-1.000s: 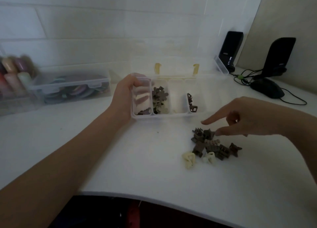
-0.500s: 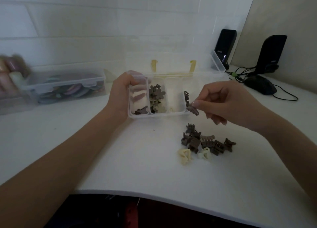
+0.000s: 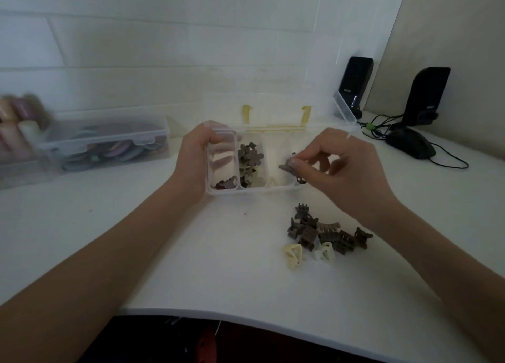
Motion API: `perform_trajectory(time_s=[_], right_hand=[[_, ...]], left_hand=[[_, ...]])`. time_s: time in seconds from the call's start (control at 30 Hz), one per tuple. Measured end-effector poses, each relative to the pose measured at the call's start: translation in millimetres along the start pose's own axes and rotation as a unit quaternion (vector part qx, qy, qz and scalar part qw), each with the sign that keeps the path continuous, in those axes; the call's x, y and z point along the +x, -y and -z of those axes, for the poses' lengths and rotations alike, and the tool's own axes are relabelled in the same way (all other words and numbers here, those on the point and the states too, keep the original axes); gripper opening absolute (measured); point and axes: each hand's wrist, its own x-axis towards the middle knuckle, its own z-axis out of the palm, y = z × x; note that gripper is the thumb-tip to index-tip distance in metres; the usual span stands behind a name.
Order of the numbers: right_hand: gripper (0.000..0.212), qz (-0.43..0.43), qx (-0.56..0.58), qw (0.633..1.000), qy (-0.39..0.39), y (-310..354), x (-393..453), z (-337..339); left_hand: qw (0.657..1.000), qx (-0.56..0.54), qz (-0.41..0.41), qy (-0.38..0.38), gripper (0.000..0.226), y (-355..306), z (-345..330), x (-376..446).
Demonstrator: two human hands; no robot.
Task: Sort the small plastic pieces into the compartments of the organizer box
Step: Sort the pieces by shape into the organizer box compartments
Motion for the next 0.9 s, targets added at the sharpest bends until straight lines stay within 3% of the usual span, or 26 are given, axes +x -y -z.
perform_trajectory(time_s=[0.23,0.4,0.53,0.77,0.9], right_hand=[[0.007,0.194,-0.217,0.957,0.015,50,32,-48],[0.021,0.063,-0.191,0.979,0.039,55,37,-68],[0.017,0.008,-0.2,0.98,0.012,44,29,-75],[0.02,0.056,-0.259,0.963,0.05,37,23,-76],[0.019,0.064,-0.165,0.983,0.036,34,29,-62]], left_hand=[[0.999,-0.025,0.003,0.025,0.012,2,0,2],[1.0,-0.013,0.003,0.027,0.007,4,2,3],[1.0,-0.017,0.002,0.011,0.009,2,-2,1],[0.999,-0.021,0.04,0.012,0.009,0,-3,0],[1.0,-0.009,-0.005,-0.007,0.013,0,-5,1]])
